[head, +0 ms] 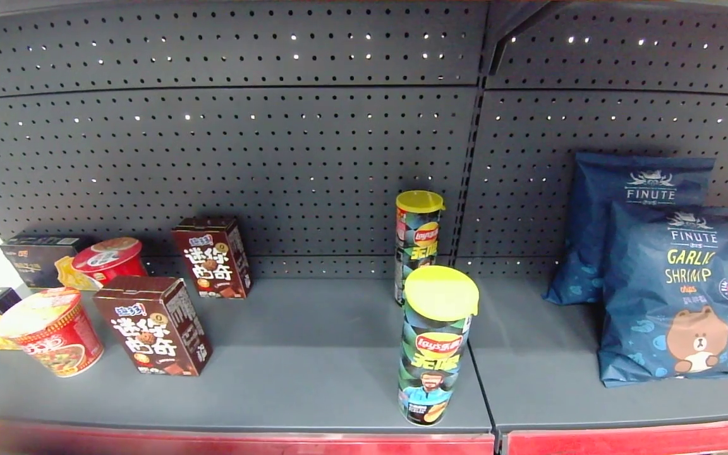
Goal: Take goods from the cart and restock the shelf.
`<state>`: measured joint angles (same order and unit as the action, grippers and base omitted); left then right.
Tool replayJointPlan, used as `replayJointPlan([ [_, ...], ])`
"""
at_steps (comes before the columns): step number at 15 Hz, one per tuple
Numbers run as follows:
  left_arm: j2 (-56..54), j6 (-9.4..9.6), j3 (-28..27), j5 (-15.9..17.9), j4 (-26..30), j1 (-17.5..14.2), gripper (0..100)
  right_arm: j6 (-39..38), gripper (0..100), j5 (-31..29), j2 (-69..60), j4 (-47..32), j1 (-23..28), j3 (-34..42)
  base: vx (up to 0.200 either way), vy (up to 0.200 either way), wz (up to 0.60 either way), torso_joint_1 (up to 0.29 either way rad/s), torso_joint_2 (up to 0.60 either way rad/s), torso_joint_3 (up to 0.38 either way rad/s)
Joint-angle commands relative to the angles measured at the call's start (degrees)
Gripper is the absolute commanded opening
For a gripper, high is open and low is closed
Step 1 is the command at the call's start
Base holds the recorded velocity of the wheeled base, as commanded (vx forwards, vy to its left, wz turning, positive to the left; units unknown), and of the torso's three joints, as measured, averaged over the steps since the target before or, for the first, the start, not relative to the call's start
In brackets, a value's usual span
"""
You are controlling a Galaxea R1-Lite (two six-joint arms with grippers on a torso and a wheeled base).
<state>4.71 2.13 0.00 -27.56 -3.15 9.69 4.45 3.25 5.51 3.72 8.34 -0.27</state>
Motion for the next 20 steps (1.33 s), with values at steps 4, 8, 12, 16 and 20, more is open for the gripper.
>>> replayJointPlan([
  [4, 0.2, -1.43, 0.0, 0.0, 0.1, 0.0, 100, 0.0, 100, 0.0, 0.2, 0.1, 0.0, 0.0, 0.000, -0.050, 0.00, -0.003, 0.00, 0.003],
  [8, 0.2, -1.43, 0.0, 0.0, 0.1, 0.0, 100, 0.1, 100, 0.0, 0.2, 0.0, 0.0, 0.0, 0.000, 0.000, 0.00, 0.000, 0.00, 0.000],
  [12, 0.2, -1.43, 0.0, 0.0, 0.1, 0.0, 100, 0.0, 100, 1.1, 0.2, 0.1, 0.0, 0.0, 0.000, 0.000, 0.00, 0.000, 0.00, 0.000],
  [16, 0.2, -1.43, 0.0, 0.0, 0.1, 0.0, 100, 0.4, 100, 1.6, 0.2, 0.0, 0.0, 0.0, 0.000, 0.000, 0.00, 0.000, 0.00, 0.000],
  [20, 0.2, -1.43, 0.0, 0.0, 0.1, -0.1, 100, 0.4, 100, 1.7, 0.2, 0.0, 0.0, 0.0, 0.000, 0.000, 0.00, 0.000, 0.00, 0.000],
])
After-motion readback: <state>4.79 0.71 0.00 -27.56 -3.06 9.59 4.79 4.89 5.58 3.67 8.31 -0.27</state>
